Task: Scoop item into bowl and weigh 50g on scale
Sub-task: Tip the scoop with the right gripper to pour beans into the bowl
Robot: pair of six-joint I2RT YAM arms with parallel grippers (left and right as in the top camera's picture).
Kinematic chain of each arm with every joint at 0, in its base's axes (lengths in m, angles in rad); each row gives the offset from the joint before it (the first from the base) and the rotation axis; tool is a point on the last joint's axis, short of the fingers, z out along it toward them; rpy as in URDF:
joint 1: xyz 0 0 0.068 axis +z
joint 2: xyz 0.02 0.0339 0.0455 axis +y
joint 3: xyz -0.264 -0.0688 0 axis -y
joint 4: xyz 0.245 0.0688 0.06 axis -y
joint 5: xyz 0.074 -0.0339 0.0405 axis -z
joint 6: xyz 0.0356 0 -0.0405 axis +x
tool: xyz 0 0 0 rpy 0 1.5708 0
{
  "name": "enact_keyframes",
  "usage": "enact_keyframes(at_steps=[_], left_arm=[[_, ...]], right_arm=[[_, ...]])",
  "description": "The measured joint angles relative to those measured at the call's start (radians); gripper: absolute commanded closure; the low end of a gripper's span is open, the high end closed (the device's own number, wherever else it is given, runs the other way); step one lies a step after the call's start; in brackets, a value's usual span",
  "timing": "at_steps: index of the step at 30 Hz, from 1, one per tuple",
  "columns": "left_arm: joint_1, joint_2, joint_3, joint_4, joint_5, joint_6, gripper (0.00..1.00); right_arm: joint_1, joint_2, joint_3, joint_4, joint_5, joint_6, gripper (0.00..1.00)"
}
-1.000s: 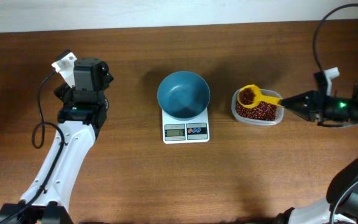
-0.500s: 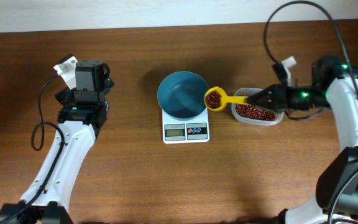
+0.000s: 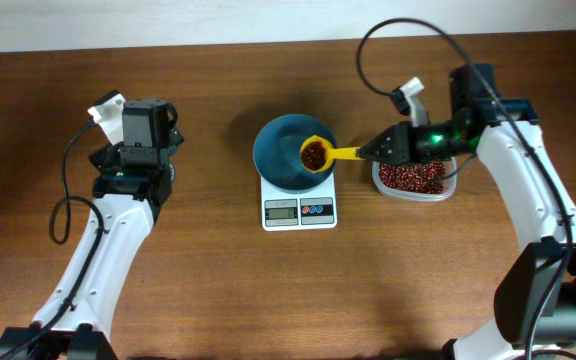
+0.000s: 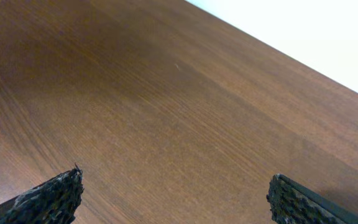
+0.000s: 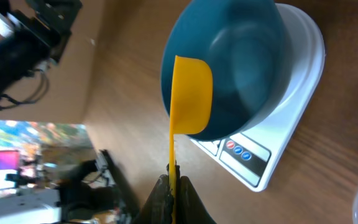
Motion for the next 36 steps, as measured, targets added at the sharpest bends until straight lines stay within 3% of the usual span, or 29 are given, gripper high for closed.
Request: enact_keyframes(at_steps=[14,26,36], left_arm=[[0.000,0.000,0.000,-0.080,0.000,0.000,0.01],[0.000,0.000,0.000,-0.097,0.000,0.000,0.01],[0.000,0.000,0.000,-0.097,0.000,0.000,0.01]], right_arm=[[0.179,0.000,0.001,0.148,0.351,-0.011,0.96],[0.214,0.000,0.080,0.141,0.485,-0.035,0.96],[0.368,0.000,0.080,0.143,0.748,-0.045,0.96]])
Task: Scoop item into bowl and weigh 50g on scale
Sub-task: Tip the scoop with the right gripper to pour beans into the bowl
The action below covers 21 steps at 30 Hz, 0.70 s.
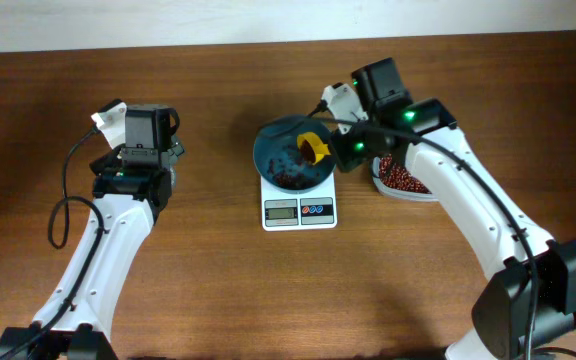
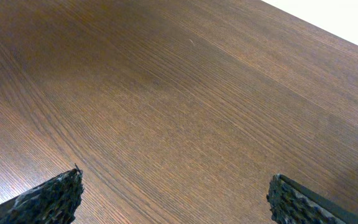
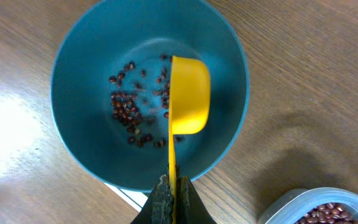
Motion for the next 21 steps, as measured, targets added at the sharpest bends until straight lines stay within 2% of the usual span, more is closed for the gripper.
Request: enact_keyframes(at_steps=[6,21], left_arm=[[0.000,0.000,0.000,0.000,0.000,0.000,0.01],[0.000,0.000,0.000,0.000,0.000,0.000,0.01]], right_arm=[[0.059,0.000,0.000,0.008,0.140,-0.008,0.96],[0.160,-0.035,0.057,-0.004,0.327,-0.012,0.96]])
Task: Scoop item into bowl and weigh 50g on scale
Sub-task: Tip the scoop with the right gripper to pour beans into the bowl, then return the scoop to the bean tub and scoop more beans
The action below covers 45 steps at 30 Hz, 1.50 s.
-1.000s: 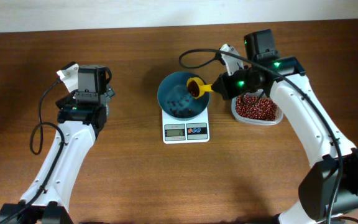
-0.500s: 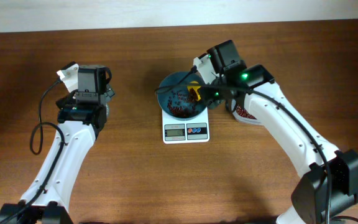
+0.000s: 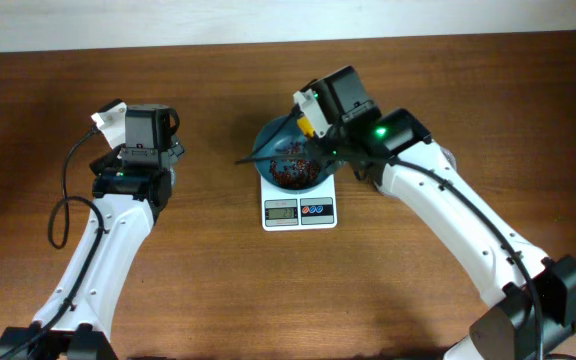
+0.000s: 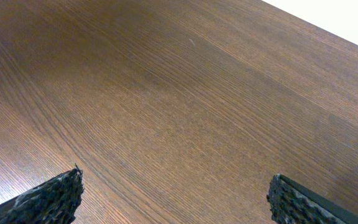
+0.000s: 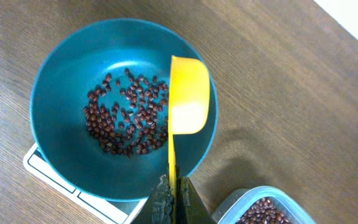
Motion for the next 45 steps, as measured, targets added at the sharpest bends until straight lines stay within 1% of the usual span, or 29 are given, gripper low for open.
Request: enact_keyframes(at_steps=[9,16,18,20,23,26,28,32,37,41,45], left_arm=[[0.000,0.000,0.000,0.001,0.000,0.000,0.01],[0.000,0.000,0.000,0.004,0.000,0.000,0.01],[0.000,0.000,0.000,0.004,0.000,0.000,0.01],[0.000,0.000,0.000,0.004,0.000,0.000,0.01],[0.000,0.000,0.000,0.004,0.000,0.000,0.01],[0.000,0.000,0.000,0.010,0.000,0.000,0.01],[0.000,0.000,0.000,0.011,0.000,0.000,0.01],[0.000,0.000,0.000,0.022,0.000,0.000,0.01],[0.000,0.000,0.000,0.027,0.000,0.000,0.01],[0.000,0.000,0.000,0.026,0.000,0.000,0.01],[0.000,0.000,0.000,0.027,0.000,0.000,0.01]], right_arm=[[0.018,-0.006,0.000,-0.034,0.047,0.002,0.96],[0.026,-0.038,0.025,-0.041,0.044,0.037,0.96],[0.020,-0.038,0.057,-0.056,0.044,0.064,0.96],[0.000,-0.044,0.142,-0.121,0.042,0.108,0.96],[-0.093,-0.101,0.224,-0.254,0.043,0.172,0.96],[-0.251,-0.165,0.243,-0.421,0.051,0.244,0.96],[-0.327,-0.166,0.222,-0.436,0.050,0.272,0.96],[-0.380,-0.126,0.102,-0.415,0.041,0.309,0.96],[-0.381,-0.087,-0.043,-0.344,0.036,0.337,0.96],[-0.381,-0.087,-0.138,-0.243,0.035,0.354,0.96],[-0.380,-0.083,-0.181,-0.204,0.032,0.365,0.96]])
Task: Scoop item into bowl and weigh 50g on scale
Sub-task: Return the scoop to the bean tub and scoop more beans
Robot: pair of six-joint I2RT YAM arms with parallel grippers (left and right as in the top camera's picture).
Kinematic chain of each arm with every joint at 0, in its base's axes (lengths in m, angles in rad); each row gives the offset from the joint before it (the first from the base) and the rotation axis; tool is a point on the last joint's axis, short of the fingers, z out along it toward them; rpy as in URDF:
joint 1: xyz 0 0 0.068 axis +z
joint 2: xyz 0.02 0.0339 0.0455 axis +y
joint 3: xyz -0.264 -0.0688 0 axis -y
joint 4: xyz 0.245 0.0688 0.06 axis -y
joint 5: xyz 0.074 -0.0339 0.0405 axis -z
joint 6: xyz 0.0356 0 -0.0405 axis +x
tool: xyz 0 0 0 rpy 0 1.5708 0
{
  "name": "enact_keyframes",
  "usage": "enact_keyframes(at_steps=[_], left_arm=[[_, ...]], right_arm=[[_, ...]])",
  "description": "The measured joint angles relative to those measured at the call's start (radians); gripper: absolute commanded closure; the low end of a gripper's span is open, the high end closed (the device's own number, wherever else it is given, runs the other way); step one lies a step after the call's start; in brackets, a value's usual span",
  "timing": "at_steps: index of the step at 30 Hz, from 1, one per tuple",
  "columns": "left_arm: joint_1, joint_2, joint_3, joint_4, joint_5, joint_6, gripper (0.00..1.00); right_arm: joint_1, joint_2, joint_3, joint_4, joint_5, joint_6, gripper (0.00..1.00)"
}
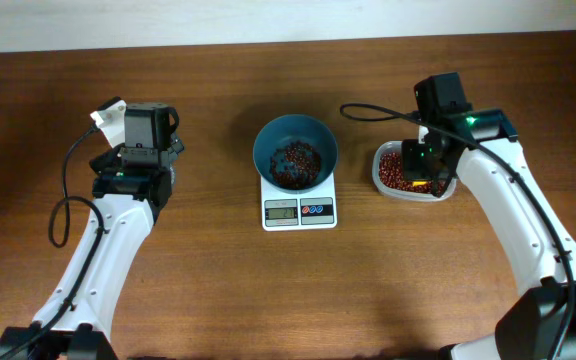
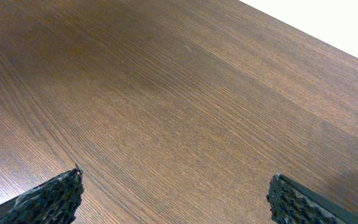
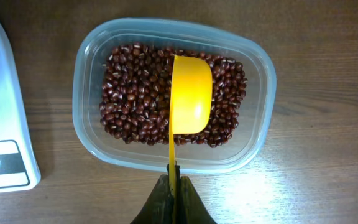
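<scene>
A blue bowl with a layer of red beans sits on the white scale at the table's middle. To its right stands a clear tub of red beans. My right gripper is shut on the handle of the yellow scoop, whose cup hangs bottom-up over the tub's beans. In the overhead view the right gripper is above the tub. My left gripper is open over bare wood, far left of the bowl.
The scale's display and buttons face the table's front. A black cable loops behind the right arm. The table's back edge meets a white wall. Bare wood lies around the left arm.
My right gripper has moved with the scoop from over the blue bowl to over the clear tub at the right. The left arm stays where it was.
First the right gripper held a scoop full of beans at the empty bowl's right rim. Then the scoop was turned over the bowl and some beans lay in it, then more. Now the scoop is back over the tub. The left gripper stayed open throughout.
</scene>
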Motion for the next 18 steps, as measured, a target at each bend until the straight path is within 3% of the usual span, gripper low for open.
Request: enact_keyframes(at_steps=[18], left_arm=[[0.000,0.000,0.000,0.006,0.000,0.000,0.01]], right_arm=[[-0.072,0.058,0.000,0.024,-0.246,-0.010,0.96]])
